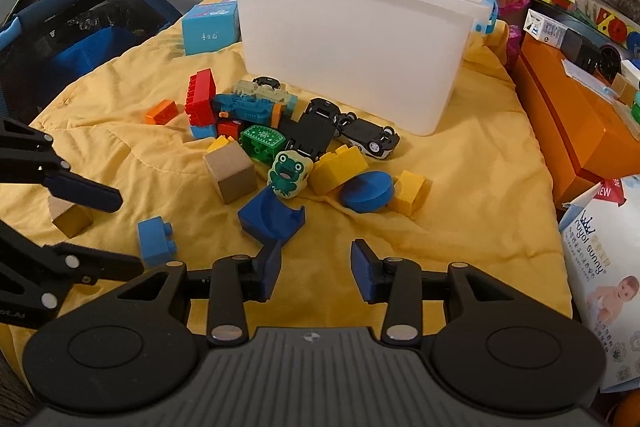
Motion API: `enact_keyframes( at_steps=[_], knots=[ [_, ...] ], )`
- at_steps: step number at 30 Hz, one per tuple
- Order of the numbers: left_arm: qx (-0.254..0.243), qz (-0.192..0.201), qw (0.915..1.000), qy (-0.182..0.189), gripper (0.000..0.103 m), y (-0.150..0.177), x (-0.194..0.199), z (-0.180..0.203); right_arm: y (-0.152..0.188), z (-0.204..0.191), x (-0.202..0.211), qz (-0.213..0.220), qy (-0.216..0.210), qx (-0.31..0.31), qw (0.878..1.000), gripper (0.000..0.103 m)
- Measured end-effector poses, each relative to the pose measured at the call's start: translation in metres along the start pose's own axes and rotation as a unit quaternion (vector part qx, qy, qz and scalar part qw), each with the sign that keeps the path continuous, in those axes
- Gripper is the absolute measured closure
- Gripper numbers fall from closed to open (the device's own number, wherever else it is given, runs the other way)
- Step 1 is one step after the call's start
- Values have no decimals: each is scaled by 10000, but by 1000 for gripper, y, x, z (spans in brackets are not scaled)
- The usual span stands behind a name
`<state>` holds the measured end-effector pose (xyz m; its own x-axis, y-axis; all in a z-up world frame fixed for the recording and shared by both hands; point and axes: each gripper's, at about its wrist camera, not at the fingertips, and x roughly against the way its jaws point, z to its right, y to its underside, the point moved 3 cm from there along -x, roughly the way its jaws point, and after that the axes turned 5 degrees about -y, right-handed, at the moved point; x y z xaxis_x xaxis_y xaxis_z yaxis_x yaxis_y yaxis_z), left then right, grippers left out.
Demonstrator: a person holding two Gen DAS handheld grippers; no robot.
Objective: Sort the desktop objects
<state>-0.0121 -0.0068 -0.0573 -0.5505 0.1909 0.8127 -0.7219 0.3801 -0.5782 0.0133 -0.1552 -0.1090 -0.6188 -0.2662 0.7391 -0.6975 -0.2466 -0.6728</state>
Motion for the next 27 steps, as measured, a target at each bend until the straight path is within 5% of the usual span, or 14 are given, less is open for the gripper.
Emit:
enact_keyframes(
  at_steps=[13,19,21,27],
  knots=[
    [-371,-84,9992,-139,59,-3,-6,22,4,0,4,53,12,12,10000,60],
    [5,-342,9983,-480,66,-10,-26,13,6,-3,4,27,46,89,9999,60],
    [40,-443,9982,-412,77,-1,-28,6,7,-4,5,30,30,110,9999,60],
    [196,-280,9993,-135,84,21,-19,-10,8,-9,9,87,36,147,9998,60]
  ],
)
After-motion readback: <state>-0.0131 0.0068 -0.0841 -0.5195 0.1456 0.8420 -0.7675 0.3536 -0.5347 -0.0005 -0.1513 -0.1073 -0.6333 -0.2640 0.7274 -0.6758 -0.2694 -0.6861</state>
